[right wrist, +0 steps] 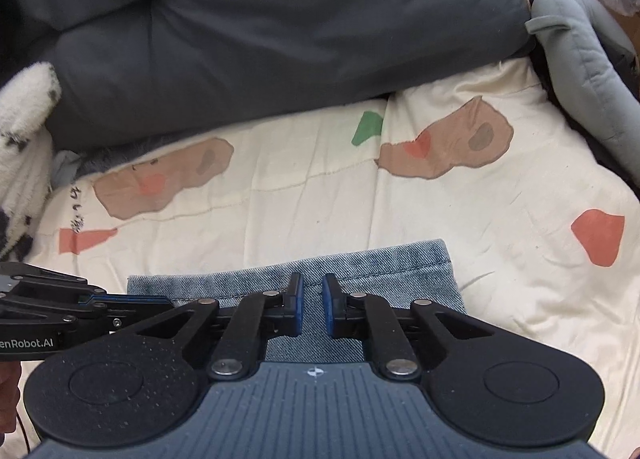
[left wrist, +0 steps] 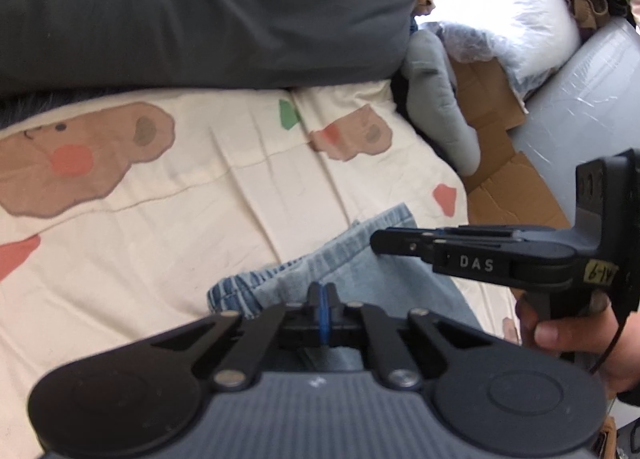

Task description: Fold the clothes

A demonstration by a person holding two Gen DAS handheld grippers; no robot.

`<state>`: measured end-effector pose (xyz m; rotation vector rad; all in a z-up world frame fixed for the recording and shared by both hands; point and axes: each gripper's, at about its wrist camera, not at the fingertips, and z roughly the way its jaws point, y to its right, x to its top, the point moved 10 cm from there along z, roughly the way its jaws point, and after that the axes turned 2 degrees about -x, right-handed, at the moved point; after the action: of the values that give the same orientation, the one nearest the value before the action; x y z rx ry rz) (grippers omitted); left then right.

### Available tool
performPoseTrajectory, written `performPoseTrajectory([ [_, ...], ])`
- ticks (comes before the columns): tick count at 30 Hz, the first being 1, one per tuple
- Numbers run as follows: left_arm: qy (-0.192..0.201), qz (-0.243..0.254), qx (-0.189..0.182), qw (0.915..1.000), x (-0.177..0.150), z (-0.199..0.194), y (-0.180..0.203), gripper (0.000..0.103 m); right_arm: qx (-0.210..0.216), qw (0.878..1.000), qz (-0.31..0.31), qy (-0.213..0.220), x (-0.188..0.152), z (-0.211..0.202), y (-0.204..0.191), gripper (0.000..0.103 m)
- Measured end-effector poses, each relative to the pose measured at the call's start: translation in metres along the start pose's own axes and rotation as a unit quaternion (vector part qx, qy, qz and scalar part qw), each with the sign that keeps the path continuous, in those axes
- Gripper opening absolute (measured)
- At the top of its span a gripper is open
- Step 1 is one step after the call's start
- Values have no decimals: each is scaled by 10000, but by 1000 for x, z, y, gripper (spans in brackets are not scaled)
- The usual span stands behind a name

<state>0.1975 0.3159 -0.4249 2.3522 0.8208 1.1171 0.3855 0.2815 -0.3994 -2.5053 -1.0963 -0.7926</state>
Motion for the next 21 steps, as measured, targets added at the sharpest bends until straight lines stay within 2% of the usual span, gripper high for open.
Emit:
performPoseTrajectory([
  [5, -17, -232, -50, 9997, -7, 10, -16, 3, 0, 9999, -36, -140, -6, 18, -1, 14],
  [13, 3, -129, 47, 9999, -3, 8, -10, 3, 86, 9996, -41, -263, -7, 26, -1, 13],
  [17, 129, -51, -4, 9999, 3, -6, 6, 3, 163, 9992, -102, -348, 0, 15, 0, 14],
  [21, 165, 325, -75, 9993, 3, -11, 29, 13, 162, 9992, -333, -121, -5, -12, 5, 17],
])
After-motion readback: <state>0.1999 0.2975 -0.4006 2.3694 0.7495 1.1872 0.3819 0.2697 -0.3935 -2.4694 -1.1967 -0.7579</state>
